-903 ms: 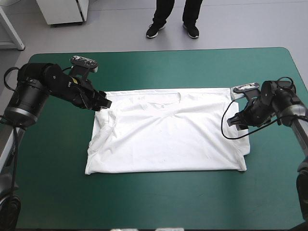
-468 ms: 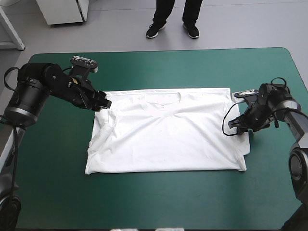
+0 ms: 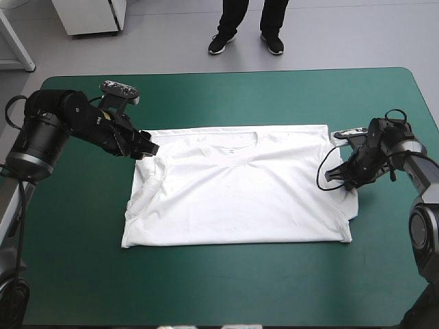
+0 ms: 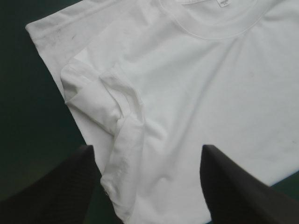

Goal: Fold the cloth

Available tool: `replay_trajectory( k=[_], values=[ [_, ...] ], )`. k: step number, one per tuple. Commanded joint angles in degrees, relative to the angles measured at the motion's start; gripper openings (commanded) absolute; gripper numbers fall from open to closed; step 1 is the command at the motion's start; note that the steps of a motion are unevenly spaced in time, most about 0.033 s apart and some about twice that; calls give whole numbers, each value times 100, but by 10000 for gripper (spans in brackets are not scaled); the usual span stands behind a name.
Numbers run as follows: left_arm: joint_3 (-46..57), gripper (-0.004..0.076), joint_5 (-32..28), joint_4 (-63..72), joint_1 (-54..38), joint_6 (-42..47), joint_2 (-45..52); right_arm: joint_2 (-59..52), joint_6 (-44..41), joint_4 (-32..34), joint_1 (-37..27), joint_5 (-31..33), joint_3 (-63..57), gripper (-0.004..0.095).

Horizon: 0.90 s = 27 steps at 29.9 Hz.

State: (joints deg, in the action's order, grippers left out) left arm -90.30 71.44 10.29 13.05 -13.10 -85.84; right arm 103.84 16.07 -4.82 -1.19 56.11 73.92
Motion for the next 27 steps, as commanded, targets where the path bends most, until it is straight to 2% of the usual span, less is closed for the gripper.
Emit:
replay_trajectory(
  k=[1, 6, 10, 17, 23, 27],
  values=[
    [-166, 474, -77, 134, 30, 14, 233, -85, 71, -219, -7, -53, 66, -13],
    [-166, 474, -43, 134, 30, 14, 305, -155, 60, -243, -7, 590, 539, -13],
    [-166, 474, -69, 134, 30, 14, 401, -380, 29, -596, -7, 882, 929, -13],
    [-166, 474, -79, 145, 30, 27, 497, -583, 121, -867, 398, 1014, 1015, -13],
    [-166, 474, -93, 135, 30, 27, 497, -369, 221, -867, 922, 620, 1015, -13],
    [-166, 474, -69, 135, 30, 27, 497, -24, 221, -824, 981, 562, 1015, -13]
  ],
)
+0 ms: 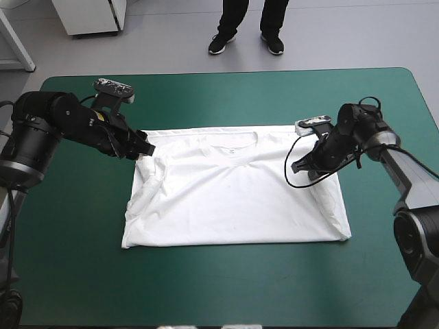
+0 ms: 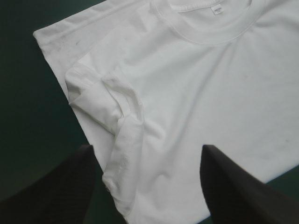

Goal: Fold the cloth

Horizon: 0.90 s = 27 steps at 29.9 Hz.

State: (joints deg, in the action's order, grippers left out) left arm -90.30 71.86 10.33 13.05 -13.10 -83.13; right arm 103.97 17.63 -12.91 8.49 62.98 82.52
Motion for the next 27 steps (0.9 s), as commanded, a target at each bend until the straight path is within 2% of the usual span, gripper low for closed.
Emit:
replay_trajectory(
  k=[1, 9, 16, 22, 27],
  values=[
    [-166, 474, -109, 131, 30, 27, 241, 35, 65, 25, 12, -138, 155, -13],
    [-166, 474, -78, 37, 30, 27, 247, 410, 116, 188, 21, -96, 223, -13],
    [-166, 474, -83, -122, 30, 6, 424, 197, 115, 269, 21, 695, 1001, 3],
    [-166, 474, -358, -147, 30, -88, 716, -51, 124, 25, 21, 856, 1323, 150],
    [-166, 474, -247, -375, 30, -170, 962, -306, 51, 90, -23, 856, 1323, 295]
  ],
)
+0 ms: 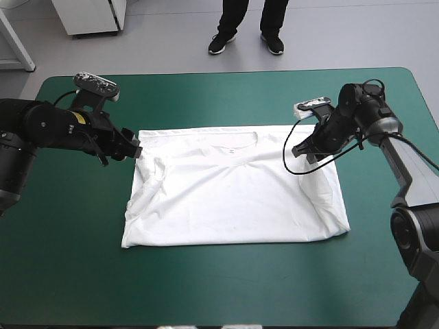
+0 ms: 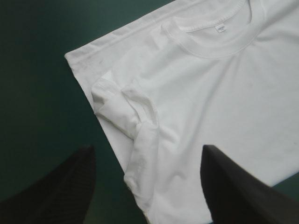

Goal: Fold the cloth

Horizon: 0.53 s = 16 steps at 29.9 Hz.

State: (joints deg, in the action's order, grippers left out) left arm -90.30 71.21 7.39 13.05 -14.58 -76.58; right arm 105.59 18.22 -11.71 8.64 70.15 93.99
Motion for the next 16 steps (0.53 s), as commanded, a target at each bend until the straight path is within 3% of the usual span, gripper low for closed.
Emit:
replay_trajectory(
  k=[1, 4, 8, 16],
  values=[
    [-166, 474, -168, -94, 30, -22, 355, -543, -31, -30, -38, 138, 166, 328],
    [-166, 474, -85, -94, 30, -22, 504, -853, -82, 67, -38, 138, 166, 406],
    [-17, 474, 36, -166, 44, 119, 822, -1465, -324, 375, -38, 148, 145, 411],
    [1546, 474, 250, -1538, 412, 855, 1493, -3092, -522, 821, -28, 148, -765, 411]
  ],
)
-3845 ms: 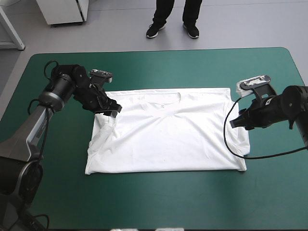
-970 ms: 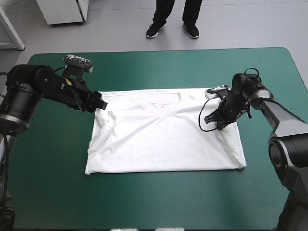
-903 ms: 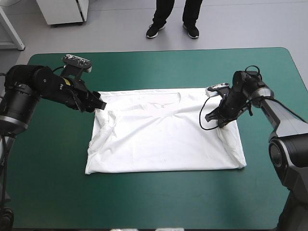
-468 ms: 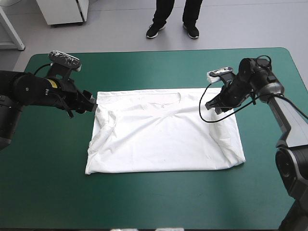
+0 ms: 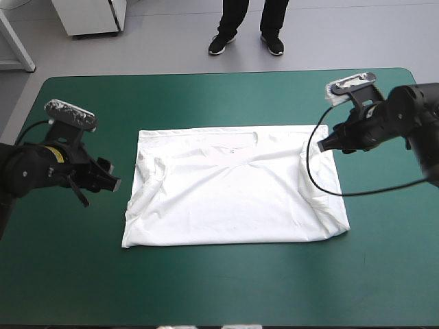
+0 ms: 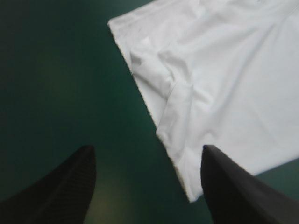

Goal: Fold the cloth

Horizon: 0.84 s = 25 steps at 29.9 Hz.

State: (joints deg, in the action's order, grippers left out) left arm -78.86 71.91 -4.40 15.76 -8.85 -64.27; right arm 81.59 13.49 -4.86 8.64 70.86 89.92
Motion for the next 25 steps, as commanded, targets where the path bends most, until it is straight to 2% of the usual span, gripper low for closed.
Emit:
replay_trajectory(
  k=[1, 6, 10, 15, 20, 25],
  values=[
    [638, 474, 180, -349, 180, 352, 323, -911, -49, 136, -28, 78, -649, 414],
    [1558, 477, -123, -18, 226, 354, 349, -1656, -37, 348, -28, 54, -1986, 507],
    [2065, 501, -316, 116, 226, 315, 286, -1844, -186, 376, -28, -18, -2507, 586],
    [2585, 503, -693, 308, 226, 315, 15, -1809, -237, 364, -28, -278, -2529, 587],
    [2850, 503, -1313, 387, 226, 233, -391, -1754, -237, 388, -28, -387, -2529, 587],
    [2886, 503, -1524, 387, 226, 224, -988, -1634, -237, 388, -28, -385, -2529, 586]
  ],
)
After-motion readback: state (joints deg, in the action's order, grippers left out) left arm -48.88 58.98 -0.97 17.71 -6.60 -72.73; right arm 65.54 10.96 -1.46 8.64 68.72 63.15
